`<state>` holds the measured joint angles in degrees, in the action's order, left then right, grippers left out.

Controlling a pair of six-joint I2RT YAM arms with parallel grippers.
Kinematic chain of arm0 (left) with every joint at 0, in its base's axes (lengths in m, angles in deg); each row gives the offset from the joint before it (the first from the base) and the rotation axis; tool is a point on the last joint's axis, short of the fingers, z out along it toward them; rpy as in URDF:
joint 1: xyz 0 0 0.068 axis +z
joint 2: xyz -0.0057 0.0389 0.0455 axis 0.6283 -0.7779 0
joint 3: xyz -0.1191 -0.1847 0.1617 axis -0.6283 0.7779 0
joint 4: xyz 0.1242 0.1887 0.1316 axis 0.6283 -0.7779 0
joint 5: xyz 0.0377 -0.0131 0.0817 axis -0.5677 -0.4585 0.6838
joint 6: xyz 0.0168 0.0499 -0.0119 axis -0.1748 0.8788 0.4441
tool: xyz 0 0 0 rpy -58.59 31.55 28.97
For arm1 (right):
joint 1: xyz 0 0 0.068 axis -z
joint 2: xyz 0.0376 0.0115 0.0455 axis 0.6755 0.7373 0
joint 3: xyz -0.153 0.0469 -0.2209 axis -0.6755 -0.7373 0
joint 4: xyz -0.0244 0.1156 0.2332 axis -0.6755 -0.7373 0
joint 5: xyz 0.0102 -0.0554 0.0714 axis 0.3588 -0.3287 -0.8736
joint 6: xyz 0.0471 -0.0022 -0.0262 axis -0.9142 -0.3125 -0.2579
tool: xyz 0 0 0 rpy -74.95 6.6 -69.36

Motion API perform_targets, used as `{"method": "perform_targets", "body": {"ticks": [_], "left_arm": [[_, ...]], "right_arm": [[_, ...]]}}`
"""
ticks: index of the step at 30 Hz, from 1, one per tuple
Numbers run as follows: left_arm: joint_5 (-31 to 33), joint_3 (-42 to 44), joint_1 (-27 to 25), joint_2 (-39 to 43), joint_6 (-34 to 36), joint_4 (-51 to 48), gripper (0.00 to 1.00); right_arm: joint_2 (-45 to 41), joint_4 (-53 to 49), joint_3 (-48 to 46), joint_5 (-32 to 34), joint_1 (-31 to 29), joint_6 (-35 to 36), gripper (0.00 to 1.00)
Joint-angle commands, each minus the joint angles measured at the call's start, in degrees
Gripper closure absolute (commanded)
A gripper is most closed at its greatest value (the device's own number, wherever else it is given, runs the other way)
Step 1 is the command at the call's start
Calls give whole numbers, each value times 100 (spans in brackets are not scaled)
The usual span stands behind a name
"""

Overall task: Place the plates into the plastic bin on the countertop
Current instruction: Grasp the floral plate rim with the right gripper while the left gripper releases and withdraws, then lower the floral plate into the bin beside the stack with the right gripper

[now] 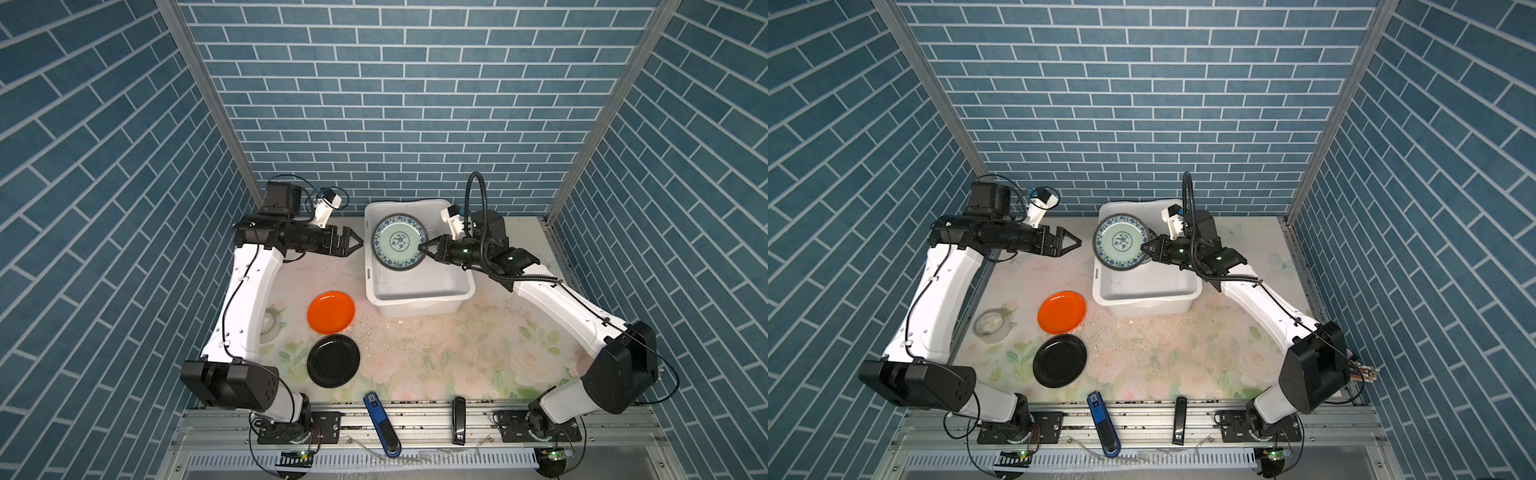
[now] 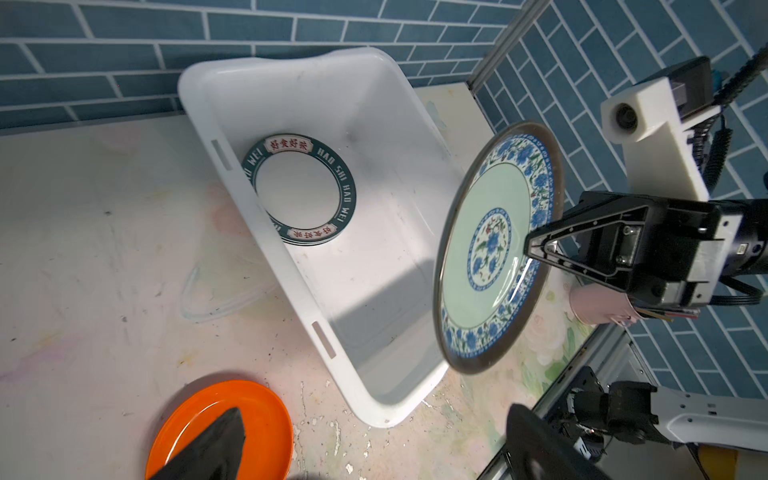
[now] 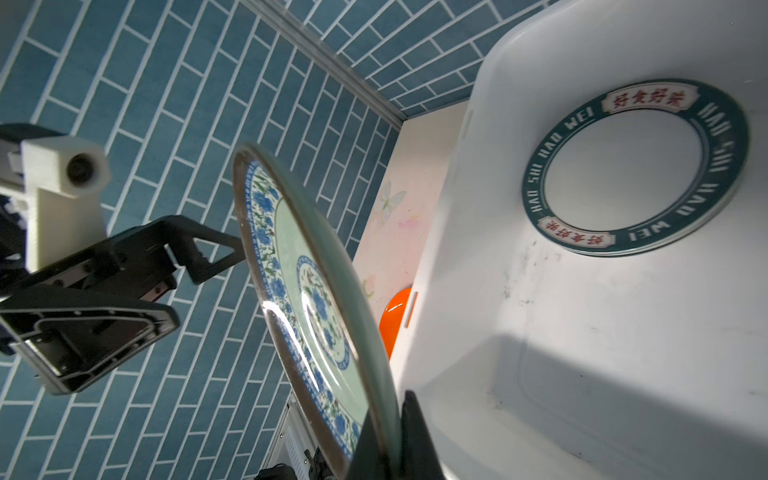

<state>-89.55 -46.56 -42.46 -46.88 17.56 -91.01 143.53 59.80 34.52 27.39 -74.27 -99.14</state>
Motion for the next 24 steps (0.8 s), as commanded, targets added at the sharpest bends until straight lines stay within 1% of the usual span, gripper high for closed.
{"method": "perform_targets", "body": {"ticks": [1,5,7,18,24], "left_arm": [[89,117,265,231,5,65,1],[-56,295,405,369,23,149,0],[-147,372,406,421,41,195,0],[-361,590,406,522,-11,362,0],[-508,641,406,484,-36,430,0]], "right_arm": [[-90,-724,303,93,233,591,100],[327,-1741,915,411,329,1263,100],[552,-2042,1167,537,333,1470,100],[1805,-2872,2214,662,336,1959,100],[2571,-3709,2973,653,329,2284,100]]}}
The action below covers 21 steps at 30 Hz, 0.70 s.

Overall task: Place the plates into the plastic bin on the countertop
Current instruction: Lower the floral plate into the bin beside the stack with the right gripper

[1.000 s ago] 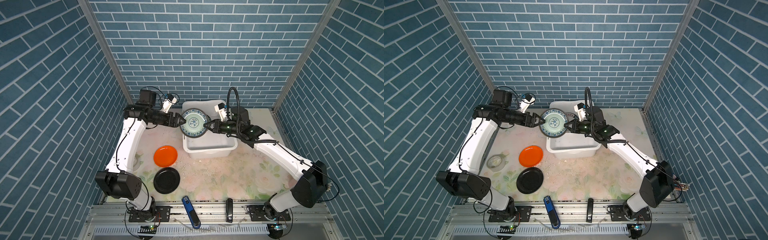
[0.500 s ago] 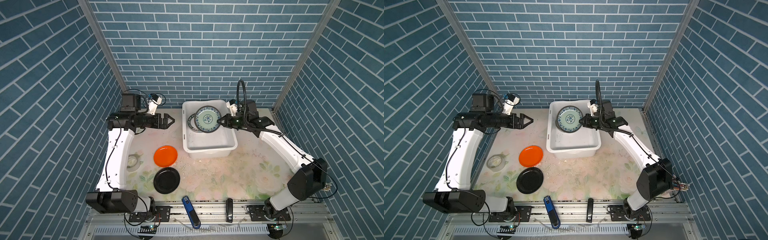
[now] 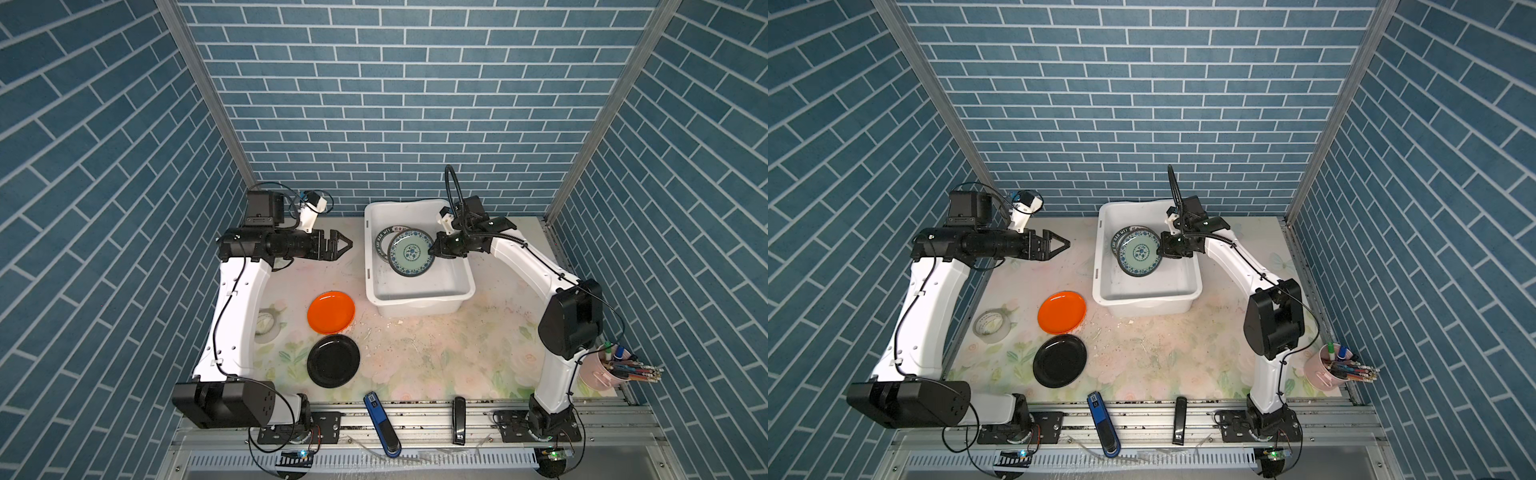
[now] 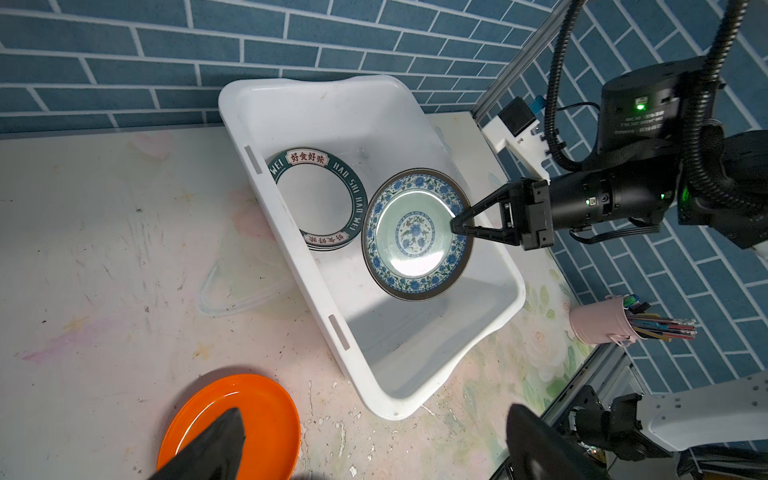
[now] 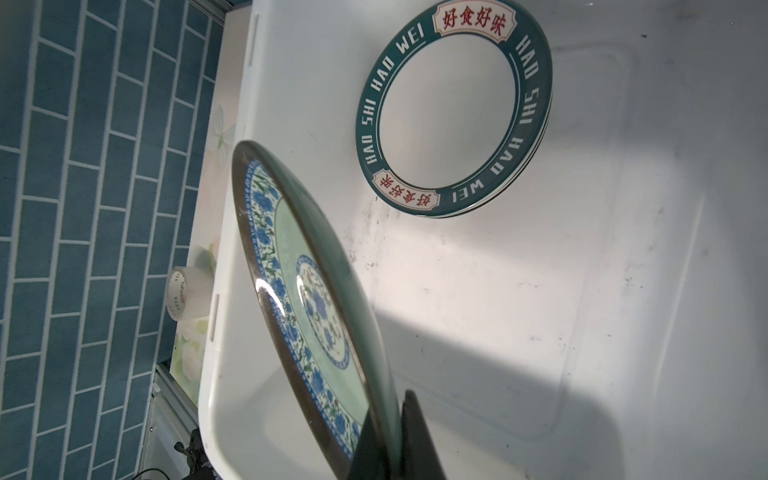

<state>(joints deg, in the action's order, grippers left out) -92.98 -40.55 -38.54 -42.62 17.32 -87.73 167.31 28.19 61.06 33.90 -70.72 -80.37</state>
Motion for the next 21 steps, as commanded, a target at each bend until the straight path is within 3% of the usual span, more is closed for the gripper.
{"method": "perform_targets", "body": {"ticks": [1,21], "left_arm": [[-184,38,15,46,-15,111,1],[-376,-84,14,-57,-28,109,0]], "right_arm": [[279,-610,379,-13,-25,419,100],[1473,-1271,1110,-195,-287,620,100]]}}
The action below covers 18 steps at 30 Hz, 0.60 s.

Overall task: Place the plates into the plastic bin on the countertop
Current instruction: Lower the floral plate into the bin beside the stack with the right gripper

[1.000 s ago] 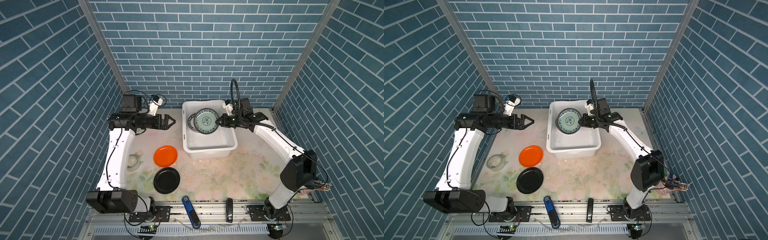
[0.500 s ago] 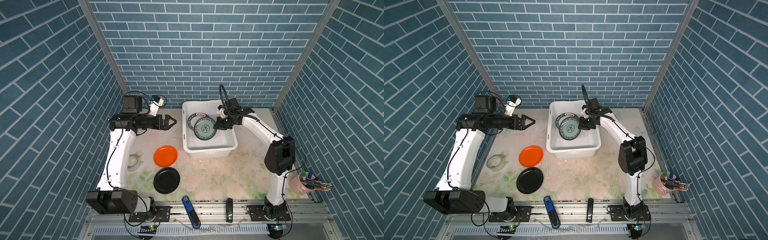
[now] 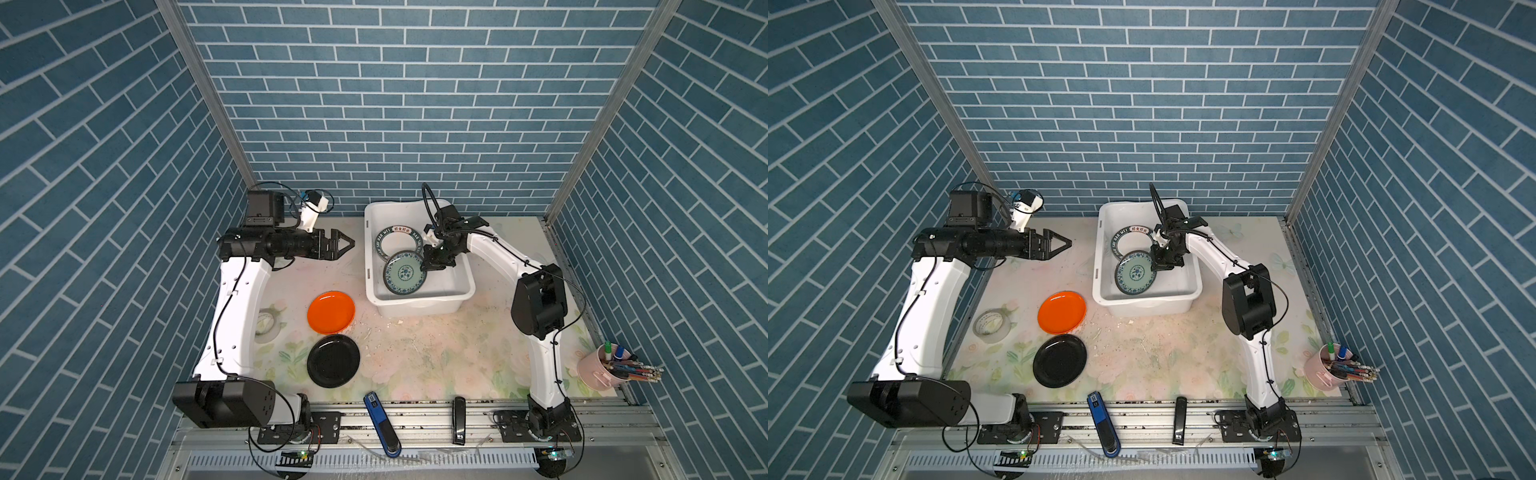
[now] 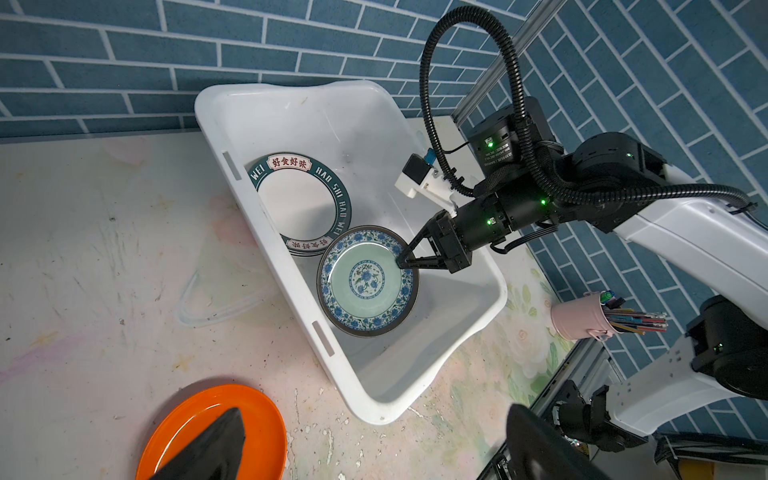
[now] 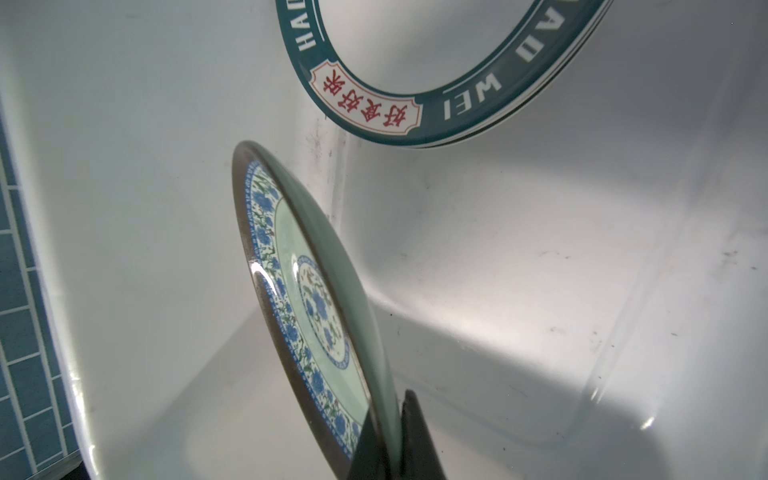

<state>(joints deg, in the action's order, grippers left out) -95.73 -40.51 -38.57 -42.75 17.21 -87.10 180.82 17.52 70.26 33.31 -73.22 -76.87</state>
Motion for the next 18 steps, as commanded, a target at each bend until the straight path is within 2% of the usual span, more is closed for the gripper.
{"method": "perform_targets", "body": {"ticks": [1,18], "left_arm": [[-114,-84,17,-48,-13,45,1],[-160,-164,17,-69,-9,28,1]], "right_arm": [[124,-199,188,-165,-55,264,100],[654,-155,197,-291,-109,145,100]]}}
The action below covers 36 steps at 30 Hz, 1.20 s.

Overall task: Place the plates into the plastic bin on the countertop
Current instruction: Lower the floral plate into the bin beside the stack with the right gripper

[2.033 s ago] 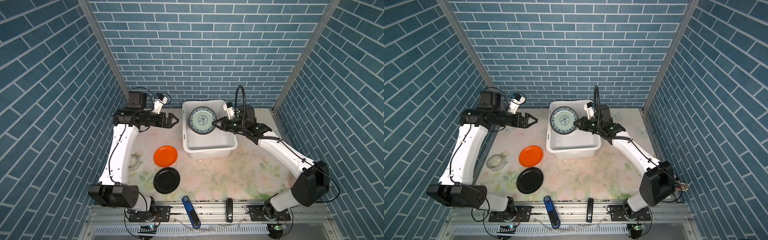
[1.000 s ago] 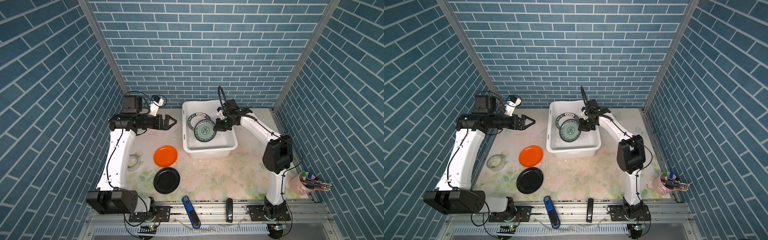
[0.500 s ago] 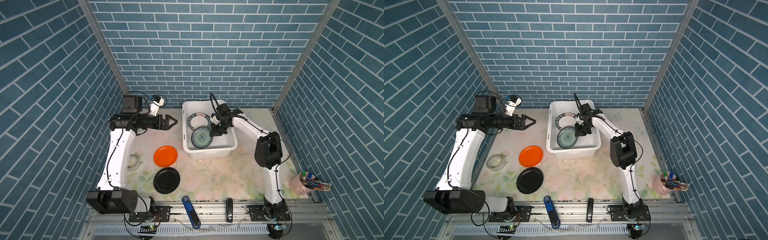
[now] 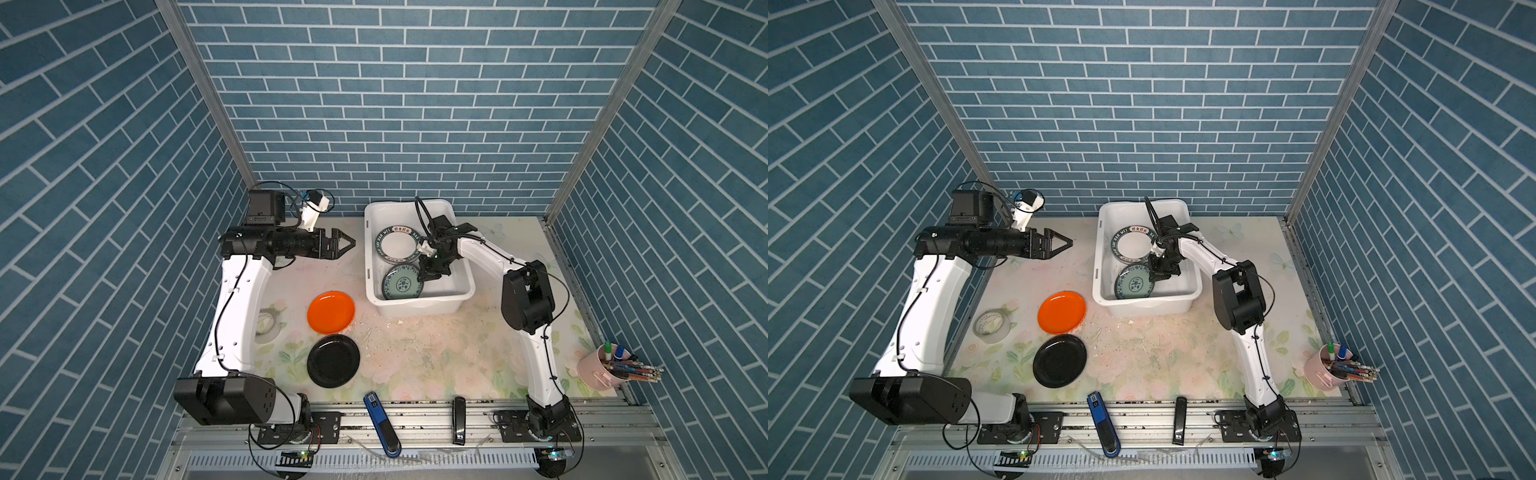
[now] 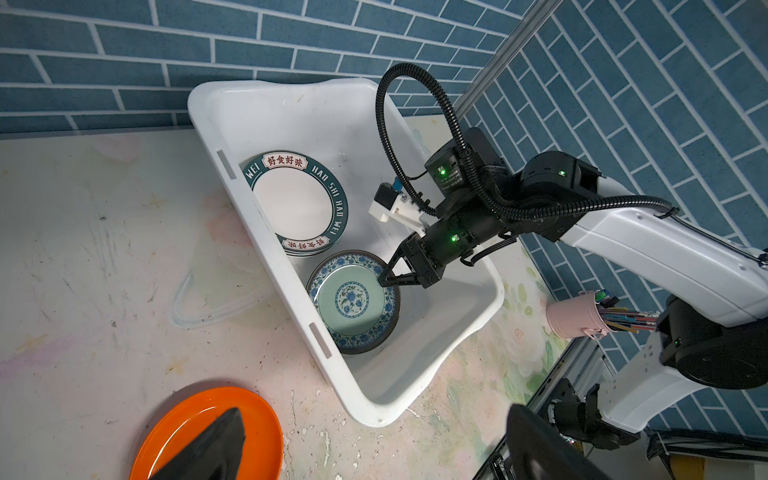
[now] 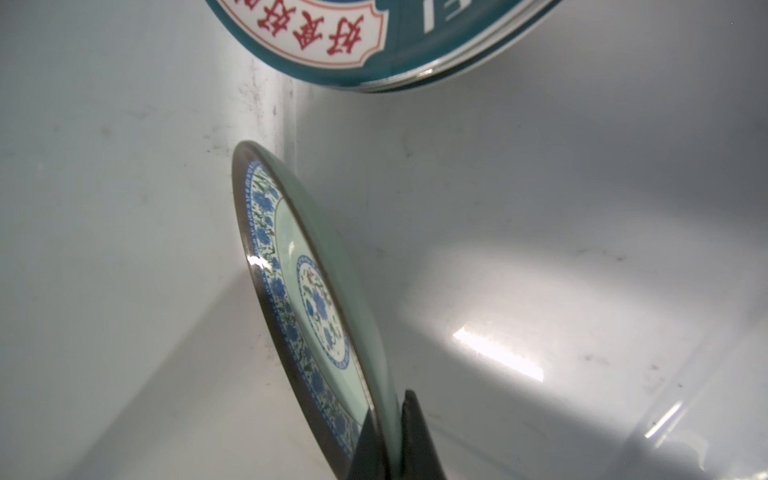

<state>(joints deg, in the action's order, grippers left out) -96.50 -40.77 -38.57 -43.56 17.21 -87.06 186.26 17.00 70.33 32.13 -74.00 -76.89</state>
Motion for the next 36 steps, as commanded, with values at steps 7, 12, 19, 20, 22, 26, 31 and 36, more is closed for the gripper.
{"method": "perform_targets", "body": {"ticks": [7,12,19,20,22,26,31,36], "left_arm": [[-84,-120,17,43,-4,28,0],[-92,-166,17,20,-11,14,1],[-100,-174,17,11,-8,6,1],[-105,-177,17,10,-10,6,0],[-109,-172,17,0,-12,6,0],[-119,-186,17,-16,-12,-4,0],[-123,-194,17,-9,-12,-1,1],[-130,-202,17,-10,-13,-12,0]], "right_arm": [[195,-147,219,-164,-29,125,100],[288,-198,244,-208,-31,125,100],[393,-251,307,-243,-31,143,99],[404,-261,309,-248,-28,143,98],[440,-285,325,-236,-31,143,98],[526,-347,401,-226,-31,154,98],[573,-422,449,-126,-27,160,93],[598,-538,539,28,-31,189,90]]}}
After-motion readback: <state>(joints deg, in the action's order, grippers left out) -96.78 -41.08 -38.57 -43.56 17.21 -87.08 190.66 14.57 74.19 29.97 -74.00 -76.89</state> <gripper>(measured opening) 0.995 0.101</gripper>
